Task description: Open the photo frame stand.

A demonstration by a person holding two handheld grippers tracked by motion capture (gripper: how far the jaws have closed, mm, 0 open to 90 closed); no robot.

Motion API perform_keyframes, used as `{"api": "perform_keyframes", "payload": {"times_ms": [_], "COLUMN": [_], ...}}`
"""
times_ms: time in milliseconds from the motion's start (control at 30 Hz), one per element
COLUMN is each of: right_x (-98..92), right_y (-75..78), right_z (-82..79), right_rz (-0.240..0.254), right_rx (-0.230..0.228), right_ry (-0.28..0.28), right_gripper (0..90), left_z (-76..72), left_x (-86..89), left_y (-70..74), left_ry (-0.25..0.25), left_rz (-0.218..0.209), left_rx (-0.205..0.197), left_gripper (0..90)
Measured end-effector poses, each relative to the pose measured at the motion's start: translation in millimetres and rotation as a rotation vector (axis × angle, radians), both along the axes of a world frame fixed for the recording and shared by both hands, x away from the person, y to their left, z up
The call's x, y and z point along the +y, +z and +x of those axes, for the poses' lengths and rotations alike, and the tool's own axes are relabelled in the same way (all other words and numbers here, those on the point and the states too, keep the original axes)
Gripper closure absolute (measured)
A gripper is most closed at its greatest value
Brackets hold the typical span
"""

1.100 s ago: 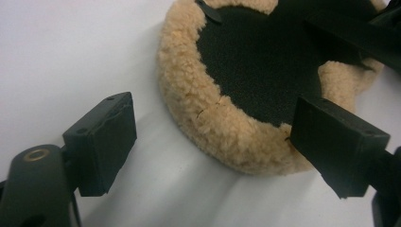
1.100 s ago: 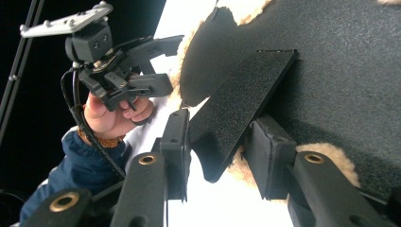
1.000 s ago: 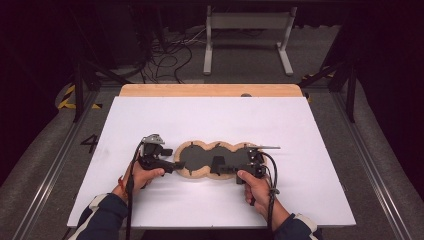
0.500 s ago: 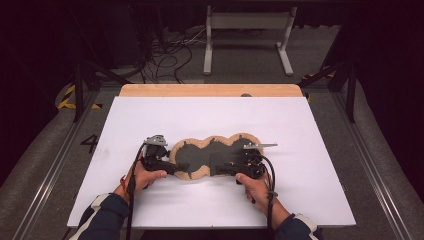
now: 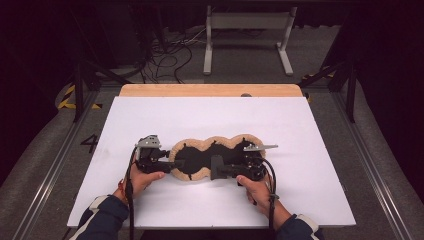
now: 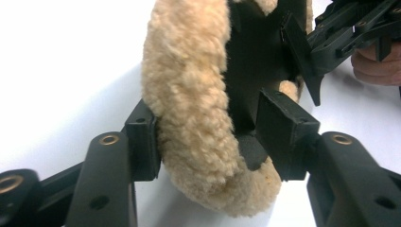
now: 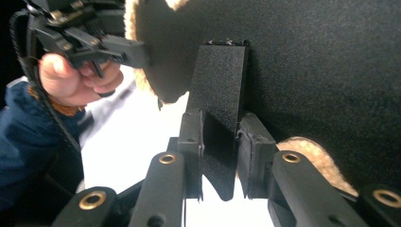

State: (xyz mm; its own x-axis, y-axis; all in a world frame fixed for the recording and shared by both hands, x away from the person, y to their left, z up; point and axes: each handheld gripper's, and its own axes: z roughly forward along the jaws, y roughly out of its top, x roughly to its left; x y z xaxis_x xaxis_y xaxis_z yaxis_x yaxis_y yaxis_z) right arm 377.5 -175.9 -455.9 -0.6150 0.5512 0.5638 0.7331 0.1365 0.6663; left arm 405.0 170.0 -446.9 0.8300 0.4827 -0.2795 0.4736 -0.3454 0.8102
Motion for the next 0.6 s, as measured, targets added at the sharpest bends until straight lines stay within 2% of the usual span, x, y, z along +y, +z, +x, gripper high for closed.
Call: {"api": "perform_keyframes", "payload": {"times_ms": [33,100,167,200,233,267,300,367,433,500,567,600], "right_x": [0.5,0.7,1.2,1.8,2.5,3.2,3.8,4.8,5.0,5.1,6.6,7.3], "right_y": [0.7,1.3,1.7,1.8,1.5,1.7,2.0,2.6,2.1,2.0,2.3,2.5], "right_z": [-1.0,-2.2,-3.4,-4.1,-4.6,-4.7,-4.7,-5.2,-5.5,-5.7,-7.0,-7.3], "right_rz": [-0.01,-0.021,-0.032,-0.037,-0.041,-0.044,-0.047,-0.056,-0.053,-0.055,-0.065,-0.072], "right_rx": [-0.009,-0.02,-0.035,-0.047,-0.061,-0.065,-0.069,-0.08,-0.083,-0.087,-0.105,-0.116], "right_ry": [0.002,0.008,0.012,0.01,0.007,0.005,0.005,0.006,0.005,0.005,0.01,0.012], "right_gripper": [74.7,74.9,74.7,74.3,73.6,72.9,72.4,71.8,71.7,71.8,71.7,71.8], "left_z": [-0.8,-2.7,-2.4,-1.9,-0.9,0.1,0.5,3.7,3.3,3.6,5.9,7.1], "left_x": [1.0,2.8,4.5,4.0,2.6,0.7,-1.8,-2.7,-3.9,-7.0,-13.4,-14.5], "left_y": [0.8,0.9,-1.1,-2.9,-4.6,-5.7,-6.6,-8.1,-8.7,-9.5,-14.4,-17.0], "left_ry": [-0.007,-0.028,-0.042,-0.042,-0.053,-0.053,-0.04,-0.045,-0.037,-0.038,-0.033,-0.04], "left_rz": [0.007,0.005,-0.005,-0.017,-0.031,-0.024,-0.012,-0.004,-0.012,0.007,0.075,0.078], "left_rx": [-0.018,-0.027,-0.021,-0.003,0.017,0.021,0.021,0.014,0.026,0.022,0.028,0.048], "left_gripper": [48.1,49.3,49.9,49.2,44.6,38.3,36.4,35.2,34.7,33.5,22.2,19.5]}}
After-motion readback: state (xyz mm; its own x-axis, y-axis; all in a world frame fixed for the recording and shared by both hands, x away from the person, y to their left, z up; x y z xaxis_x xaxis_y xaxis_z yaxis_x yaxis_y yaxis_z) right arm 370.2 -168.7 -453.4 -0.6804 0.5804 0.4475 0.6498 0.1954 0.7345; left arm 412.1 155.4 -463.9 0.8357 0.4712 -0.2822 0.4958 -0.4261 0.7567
